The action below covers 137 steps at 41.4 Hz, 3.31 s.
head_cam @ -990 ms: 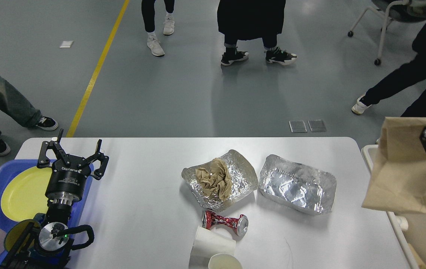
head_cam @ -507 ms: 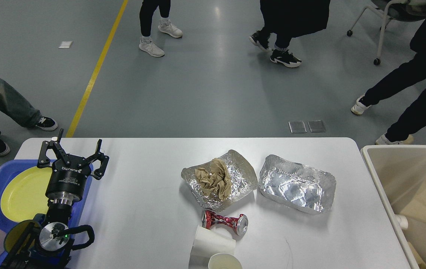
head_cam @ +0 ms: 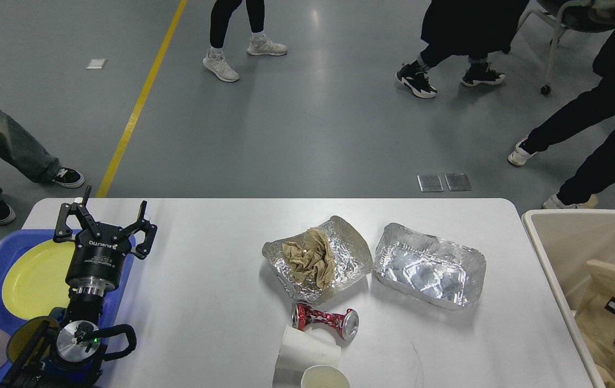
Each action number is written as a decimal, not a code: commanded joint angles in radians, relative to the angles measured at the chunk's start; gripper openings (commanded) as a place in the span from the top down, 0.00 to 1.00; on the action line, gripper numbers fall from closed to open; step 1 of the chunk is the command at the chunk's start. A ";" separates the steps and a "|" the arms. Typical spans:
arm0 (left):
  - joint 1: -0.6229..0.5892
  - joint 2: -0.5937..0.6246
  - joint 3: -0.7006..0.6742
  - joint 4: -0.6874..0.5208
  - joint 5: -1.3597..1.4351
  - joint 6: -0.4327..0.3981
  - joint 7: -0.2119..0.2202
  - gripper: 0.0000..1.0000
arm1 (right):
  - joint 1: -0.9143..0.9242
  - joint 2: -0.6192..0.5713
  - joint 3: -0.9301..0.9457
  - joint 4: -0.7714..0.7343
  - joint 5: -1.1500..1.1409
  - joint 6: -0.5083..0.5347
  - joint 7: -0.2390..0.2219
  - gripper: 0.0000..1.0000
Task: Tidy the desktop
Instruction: 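Release the bag in the bin and raise the right gripper, then lower the right gripper onto the flat foil sheet and grasp it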
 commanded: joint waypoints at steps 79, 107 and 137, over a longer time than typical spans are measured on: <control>0.000 0.000 0.000 0.000 0.000 0.000 0.002 0.03 | 1.294 -0.022 -0.329 0.892 -0.224 0.843 0.003 0.00; 0.000 0.000 0.000 0.000 0.000 0.000 0.000 0.03 | 1.869 0.107 -0.306 1.414 -0.194 1.035 0.002 0.00; 0.000 0.000 0.000 -0.002 0.000 0.000 0.002 0.03 | 1.667 0.151 -0.041 1.418 -0.522 0.731 0.011 0.02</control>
